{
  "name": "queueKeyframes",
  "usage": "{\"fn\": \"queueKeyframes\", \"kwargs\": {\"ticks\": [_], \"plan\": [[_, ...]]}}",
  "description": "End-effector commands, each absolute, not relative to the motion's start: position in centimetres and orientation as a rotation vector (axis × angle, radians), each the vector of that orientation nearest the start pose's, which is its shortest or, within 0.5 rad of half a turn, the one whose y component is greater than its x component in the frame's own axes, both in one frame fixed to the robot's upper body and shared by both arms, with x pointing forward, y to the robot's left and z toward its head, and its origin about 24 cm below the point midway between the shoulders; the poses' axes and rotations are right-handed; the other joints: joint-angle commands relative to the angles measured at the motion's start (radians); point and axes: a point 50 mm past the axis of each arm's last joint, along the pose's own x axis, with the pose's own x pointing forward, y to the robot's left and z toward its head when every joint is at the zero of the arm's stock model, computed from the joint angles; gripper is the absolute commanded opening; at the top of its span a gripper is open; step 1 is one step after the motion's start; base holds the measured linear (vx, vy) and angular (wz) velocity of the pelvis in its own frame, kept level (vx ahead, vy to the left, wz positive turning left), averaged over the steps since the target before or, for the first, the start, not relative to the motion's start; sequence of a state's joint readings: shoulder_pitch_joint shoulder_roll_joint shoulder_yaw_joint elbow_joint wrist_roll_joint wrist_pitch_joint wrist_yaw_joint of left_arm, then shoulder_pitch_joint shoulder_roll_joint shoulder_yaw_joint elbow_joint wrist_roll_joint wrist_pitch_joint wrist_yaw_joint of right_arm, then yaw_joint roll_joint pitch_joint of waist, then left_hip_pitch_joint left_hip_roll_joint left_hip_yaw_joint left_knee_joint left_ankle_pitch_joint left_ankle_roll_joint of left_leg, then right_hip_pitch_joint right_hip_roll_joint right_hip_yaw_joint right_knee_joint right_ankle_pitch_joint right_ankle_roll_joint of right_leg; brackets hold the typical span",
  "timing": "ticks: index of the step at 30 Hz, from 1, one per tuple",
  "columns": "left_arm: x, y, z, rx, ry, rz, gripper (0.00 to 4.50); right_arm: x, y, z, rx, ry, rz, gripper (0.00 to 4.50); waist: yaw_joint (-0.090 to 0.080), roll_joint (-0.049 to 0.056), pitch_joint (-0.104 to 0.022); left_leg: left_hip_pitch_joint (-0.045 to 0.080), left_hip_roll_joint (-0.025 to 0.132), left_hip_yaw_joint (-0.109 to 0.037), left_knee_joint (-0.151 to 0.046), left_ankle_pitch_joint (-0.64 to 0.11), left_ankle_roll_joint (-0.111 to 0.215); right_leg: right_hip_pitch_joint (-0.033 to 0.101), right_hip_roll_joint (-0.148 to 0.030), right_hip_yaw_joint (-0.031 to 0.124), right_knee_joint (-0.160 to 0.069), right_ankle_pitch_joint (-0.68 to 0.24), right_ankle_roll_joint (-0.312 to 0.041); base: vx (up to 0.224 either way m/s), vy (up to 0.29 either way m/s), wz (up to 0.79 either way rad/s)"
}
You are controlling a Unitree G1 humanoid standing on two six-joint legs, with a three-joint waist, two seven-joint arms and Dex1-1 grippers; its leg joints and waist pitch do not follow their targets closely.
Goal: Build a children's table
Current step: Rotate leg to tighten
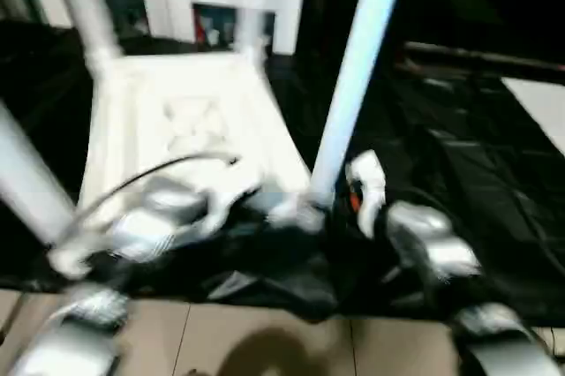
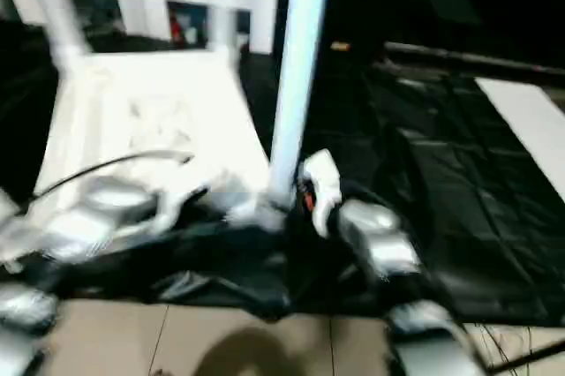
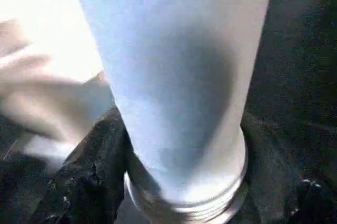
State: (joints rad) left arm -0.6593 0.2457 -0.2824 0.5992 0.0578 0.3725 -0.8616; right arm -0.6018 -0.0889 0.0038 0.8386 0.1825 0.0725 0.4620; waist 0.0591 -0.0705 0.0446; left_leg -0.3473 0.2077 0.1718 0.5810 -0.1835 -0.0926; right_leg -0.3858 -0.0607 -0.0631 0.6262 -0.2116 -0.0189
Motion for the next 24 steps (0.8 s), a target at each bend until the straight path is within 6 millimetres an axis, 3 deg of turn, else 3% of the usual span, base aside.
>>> {"fn": "queueKeyframes", "kwargs": {"ticks": [1,4,5,6,9,12,13,15,17,19,23,24], "plan": [[34.3,10.4,3.7,0.292,0.577,-0.814,0.0,34.3,-11.8,0.7,0.086,0.394,0.334,2.67,-0.001,0.006,-0.045,0.011,0.024,-0.006,-0.07,-0.252,-0.029,0.024,-0.083,0.053,-0.105,-0.399,-0.134,0.0,0.0,0.0],[34.6,9.8,3.6,0.292,0.571,-0.772,0.0,34.7,-10.7,1.0,0.046,0.385,0.295,2.67,0.001,0.006,-0.048,0.009,0.024,-0.003,-0.068,-0.237,-0.02,0.023,-0.079,0.053,-0.1,-0.326,-0.136,0.0,0.0,0.0],[34.7,9.6,3.5,0.298,0.572,-0.765,0.0,34.9,-10.5,1.1,0.045,0.378,0.282,2.67,-0.001,0.003,-0.05,0.0,0.022,-0.004,-0.069,-0.218,-0.012,0.03,-0.078,0.053,-0.095,-0.292,-0.137,0.0,0.0,0.0],[34.7,9.4,3.3,0.306,0.574,-0.761,0.0,35.1,-9.4,1.4,0.056,0.363,0.3,2.67,0.001,0.002,-0.054,-0.002,0.022,-0.002,-0.066,-0.19,0.003,0.031,-0.079,0.053,-0.09,-0.244,-0.141,0.0,0.0,0.0],[34.6,9.3,3.2,0.323,0.579,-0.775,0.0,35.2,-8.5,1.9,0.034,0.33,0.346,2.67,0.002,0.002,-0.054,-0.006,0.021,0.0,-0.065,-0.16,0.021,0.036,-0.078,0.053,-0.086,-0.19,-0.153,0.0,0.0,0.0],[34.7,9.6,3.3,0.344,0.578,-0.789,0.0,35.3,-8.1,2.6,0.086,0.273,0.396,3.02,0.003,0.003,-0.054,-0.005,0.022,0.0,-0.065,-0.162,0.029,0.038,-0.079,0.052,-0.086,-0.193,-0.154,0.0,0.0,0.0],[34.6,9.7,3.5,0.359,0.57,-0.816,0.0,35.4,-8.2,3.0,0.092,0.248,0.422,3.37,0.003,0.004,-0.054,-0.005,0.022,0.001,-0.065,-0.162,0.031,0.037,-0.079,0.052,-0.086,-0.192,-0.156,0.0,0.0,0.0],[34.3,10.0,4.0,0.374,0.57,-0.878,0.0,35.6,-9.0,3.9,0.068,0.197,0.473,3.47,0.002,0.007,-0.051,-0.007,0.024,-0.002,-0.069,-0.186,0.032,0.038,-0.08,0.05,-0.091,-0.228,-0.154,0.0,0.0,0.0],[34.3,10.1,4.1,0.377,0.567,-0.893,0.0,35.7,-9.3,4.0,0.062,0.191,0.477,3.65,-0.006,0.004,-0.051,-0.018,0.024,-0.006,-0.073,-0.177,0.028,0.046,-0.08,0.047,-0.09,-0.251,-0.141,0.0,0.0,0.0],[33.8,10.6,4.5,0.396,0.554,-0.963,0.0,35.4,-10.3,4.5,0.053,0.189,0.592,3.76,-0.006,0.003,-0.054,-0.013,0.026,-0.006,-0.069,-0.17,0.032,0.043,-0.08,0.049,-0.089,-0.231,-0.147,0.0,0.0,0.0],[33.0,11.7,4.9,0.404,0.56,-1.066,0.0,34.1,-12.4,4.6,-0.022,0.222,0.789,3.93,-0.008,0.007,-0.059,-0.013,0.025,-0.001,-0.059,-0.068,0.079,0.045,-0.073,0.051,-0.067,-0.014,-0.211,0.0,0.0,0.0],[33.0,11.7,4.9,0.404,0.56,-1.066,0.0,34.1,-12.4,4.6,-0.022,0.222,0.789,3.93,-0.004,0.005,-0.063,-0.015,0.027,-0.001,-0.055,-0.037,0.095,0.051,-0.074,0.052,-0.058,0.058,-0.225,0.0,0.0,0.0]]}}
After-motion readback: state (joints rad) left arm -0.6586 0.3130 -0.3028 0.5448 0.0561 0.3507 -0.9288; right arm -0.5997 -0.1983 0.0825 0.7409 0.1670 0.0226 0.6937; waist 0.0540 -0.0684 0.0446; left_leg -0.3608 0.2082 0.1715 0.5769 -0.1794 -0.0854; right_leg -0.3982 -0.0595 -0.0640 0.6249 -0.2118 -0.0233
